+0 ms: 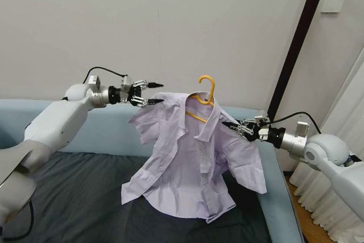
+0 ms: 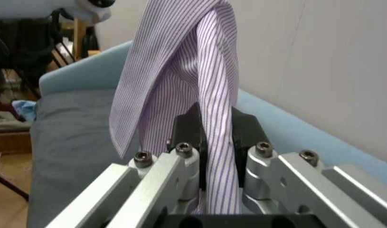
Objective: Pick up the clothes from the sofa and hang them on the clothes hanger.
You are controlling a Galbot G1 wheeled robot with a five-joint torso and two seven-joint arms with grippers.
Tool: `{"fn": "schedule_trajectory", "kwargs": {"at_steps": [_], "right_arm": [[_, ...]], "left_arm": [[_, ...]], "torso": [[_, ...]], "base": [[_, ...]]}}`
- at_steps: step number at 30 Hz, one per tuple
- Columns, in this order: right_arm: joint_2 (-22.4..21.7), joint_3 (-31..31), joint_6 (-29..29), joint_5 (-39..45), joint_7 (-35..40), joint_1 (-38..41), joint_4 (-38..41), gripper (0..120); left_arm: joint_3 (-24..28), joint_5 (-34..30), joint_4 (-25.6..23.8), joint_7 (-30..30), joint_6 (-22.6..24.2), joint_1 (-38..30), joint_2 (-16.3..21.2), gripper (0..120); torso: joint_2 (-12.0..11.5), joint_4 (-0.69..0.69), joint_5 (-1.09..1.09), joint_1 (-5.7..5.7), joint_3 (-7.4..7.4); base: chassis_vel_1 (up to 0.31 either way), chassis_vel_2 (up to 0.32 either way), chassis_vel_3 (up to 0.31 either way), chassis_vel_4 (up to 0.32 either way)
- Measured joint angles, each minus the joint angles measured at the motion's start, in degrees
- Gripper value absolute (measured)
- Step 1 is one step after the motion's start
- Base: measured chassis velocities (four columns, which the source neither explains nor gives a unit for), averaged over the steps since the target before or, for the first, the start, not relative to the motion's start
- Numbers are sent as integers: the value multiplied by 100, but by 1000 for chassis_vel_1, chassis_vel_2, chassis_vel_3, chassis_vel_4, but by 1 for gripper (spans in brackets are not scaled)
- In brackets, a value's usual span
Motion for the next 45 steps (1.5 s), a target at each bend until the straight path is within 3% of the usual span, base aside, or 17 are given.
{"fn": "schedule_trajectory", "kwargs": {"at_steps": [1,3,6,7,10,11,12,15,16,18,19,21,28,30,35,39,45], "right_arm": [[0,0,0,0,0,0,0,7],[263,-28,140,-126,-47,-13,-228,7],[689,-284,480,-203,91,0,-736,7],[689,-284,480,-203,91,0,-736,7],[1037,-427,647,-293,177,139,-1176,7],[1037,-427,647,-293,177,139,-1176,7],[1103,-501,658,-310,234,214,-1257,7],[1126,-765,544,-338,597,491,-1294,7],[1126,-765,544,-338,597,491,-1294,7],[1087,-1014,280,-282,1257,769,-1167,7],[1087,-1014,280,-282,1257,769,-1167,7],[1052,-1298,55,-27,2030,1059,-1025,7],[1171,-1800,-158,918,3925,1562,-643,7],[1089,-1845,-256,1062,4159,1623,-468,7],[101,-2149,-1029,1713,4579,2206,686,7],[-449,-2472,-1430,2266,4575,2889,1270,7],[-831,-2664,-2446,3230,4812,3994,1842,7]], "left_arm": [[0,0,0,0,0,0,0,86],[-518,-359,-502,-659,-3,572,280,96],[-1293,-459,-1775,-2144,176,1698,780,100],[-1293,-459,-1775,-2144,176,1698,780,100],[-2031,-407,-3056,-3489,409,2934,1070,100],[-2031,-407,-3056,-3489,409,2934,1070,100],[-2281,-391,-3528,-4033,414,3444,1128,100],[-2892,90,-4513,-5524,352,4575,1046,100],[-2892,90,-4513,-5524,352,4575,1046,100],[-3250,596,-5059,-6639,344,5241,762,100],[-3250,596,-5059,-6639,344,5241,762,100],[-3483,873,-5420,-7224,452,5691,418,100],[-3845,1417,-6145,-7537,749,6547,-680,100],[-3855,1591,-6202,-7539,772,6680,-804,100],[-3766,2318,-6323,-7438,825,7096,-1294,100],[-3637,2513,-6293,-7328,837,7105,-1510,100],[-3428,2576,-6268,-7187,896,6967,-1723,100]], "torso": [[0,0,0,0,0],[0,1,2,0,0],[0,2,4,0,0],[0,2,4,0,0],[0,0,1,0,0],[0,0,1,0,0],[0,1,7,-1,0],[0,1,2,-1,-1],[0,1,2,-1,-1],[0,-1,7,-1,0],[0,-1,7,-1,0],[0,-1,1,-1,-1],[0,1,8,-1,0],[0,3,8,0,0],[0,-3,8,-1,0],[1,-3,7,-1,-1],[1,-1,5,-1,-1]], "base": [[0,0,0,0],[0,0,0,0],[0,0,0,0],[0,0,0,0],[0,0,0,0],[0,0,0,0],[0,0,0,0],[0,0,0,0],[0,0,0,0],[0,0,0,0],[0,0,0,0],[0,0,0,0],[0,0,0,0],[0,0,0,0],[0,0,0,0],[0,0,0,0],[0,0,0,0]]}}
